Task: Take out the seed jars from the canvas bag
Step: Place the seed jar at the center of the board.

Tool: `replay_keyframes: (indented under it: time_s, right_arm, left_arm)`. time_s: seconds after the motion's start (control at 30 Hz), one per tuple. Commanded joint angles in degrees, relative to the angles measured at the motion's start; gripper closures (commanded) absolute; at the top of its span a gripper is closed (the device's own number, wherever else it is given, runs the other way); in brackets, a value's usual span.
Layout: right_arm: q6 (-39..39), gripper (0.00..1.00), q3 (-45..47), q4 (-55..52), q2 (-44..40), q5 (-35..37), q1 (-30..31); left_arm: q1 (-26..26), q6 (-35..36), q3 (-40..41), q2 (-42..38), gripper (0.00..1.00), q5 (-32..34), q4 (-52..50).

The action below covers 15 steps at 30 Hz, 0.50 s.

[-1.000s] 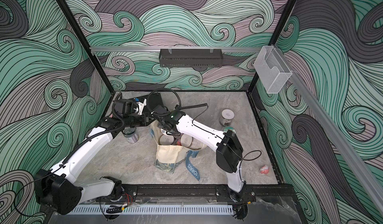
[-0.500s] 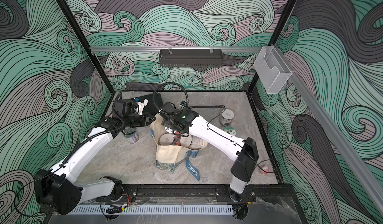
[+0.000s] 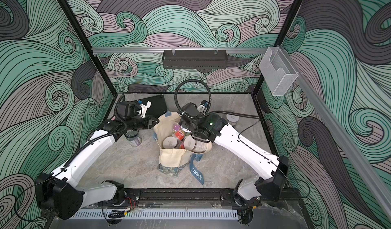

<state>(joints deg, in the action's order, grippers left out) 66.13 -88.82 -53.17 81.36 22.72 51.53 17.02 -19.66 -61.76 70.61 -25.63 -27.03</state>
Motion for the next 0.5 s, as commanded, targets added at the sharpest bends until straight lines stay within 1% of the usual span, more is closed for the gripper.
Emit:
replay_keyframes:
  time_s: [0.0, 0.23, 0.47]
  right_arm:
    - [-0.87, 0.27, 3.17, -0.14, -5.11, 3.26, -2.11]
    - [-1.42, 0.28, 13.19, -2.38, -17.05, 2.77, -9.88]
    - [-1.44, 0.28, 21.12, -8.87, -27.15, 0.44, -17.46]
  left_arm:
    - [0.22, 0.76, -1.09, -2.05, 1.00, -0.83, 3.57]
    - [0.28, 0.67, -1.09, -1.97, 1.00, -1.00, 3.71]
    - [0.27, 0.54, -1.09, -1.97, 1.00, -1.09, 3.71]
